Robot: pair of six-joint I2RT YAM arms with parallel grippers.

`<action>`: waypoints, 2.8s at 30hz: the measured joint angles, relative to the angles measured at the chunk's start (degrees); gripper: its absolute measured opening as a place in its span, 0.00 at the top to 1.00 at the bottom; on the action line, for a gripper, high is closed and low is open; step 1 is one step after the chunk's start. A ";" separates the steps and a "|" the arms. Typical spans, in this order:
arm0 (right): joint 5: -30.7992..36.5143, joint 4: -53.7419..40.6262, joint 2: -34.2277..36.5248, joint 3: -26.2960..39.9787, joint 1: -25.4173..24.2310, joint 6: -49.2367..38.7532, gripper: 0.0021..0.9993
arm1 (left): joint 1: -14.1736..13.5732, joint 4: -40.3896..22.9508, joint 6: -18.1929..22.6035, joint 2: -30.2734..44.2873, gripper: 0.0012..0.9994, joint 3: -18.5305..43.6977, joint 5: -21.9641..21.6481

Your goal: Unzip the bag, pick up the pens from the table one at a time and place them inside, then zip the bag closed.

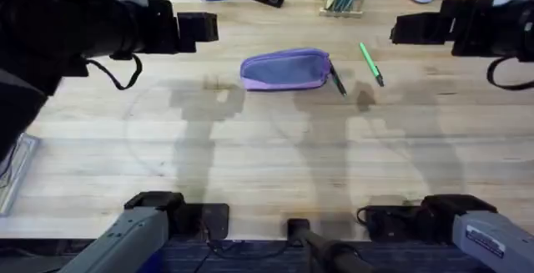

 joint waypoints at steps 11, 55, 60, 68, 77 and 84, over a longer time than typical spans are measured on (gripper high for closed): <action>-0.05 0.00 -0.01 0.02 0.00 0.00 0.00 | 0.00 -0.02 0.00 -0.02 0.01 0.09 0.16; -0.05 0.09 0.00 0.04 0.00 0.00 0.00 | 0.00 -1.31 36.81 0.00 0.01 0.11 22.60; -0.05 0.09 0.00 0.04 0.00 0.00 0.00 | 0.00 -1.31 36.81 0.00 0.01 0.11 22.48; -0.03 0.09 0.00 0.04 0.00 0.00 0.00 | 0.00 -1.31 36.98 -0.01 0.01 0.11 22.17; -0.05 0.09 0.00 0.04 0.00 0.00 0.00 | 0.00 -1.31 37.03 -0.02 0.01 0.11 22.17; -0.05 0.09 0.00 0.04 0.00 0.00 0.00 | 0.00 -1.33 40.07 0.29 0.01 0.11 22.17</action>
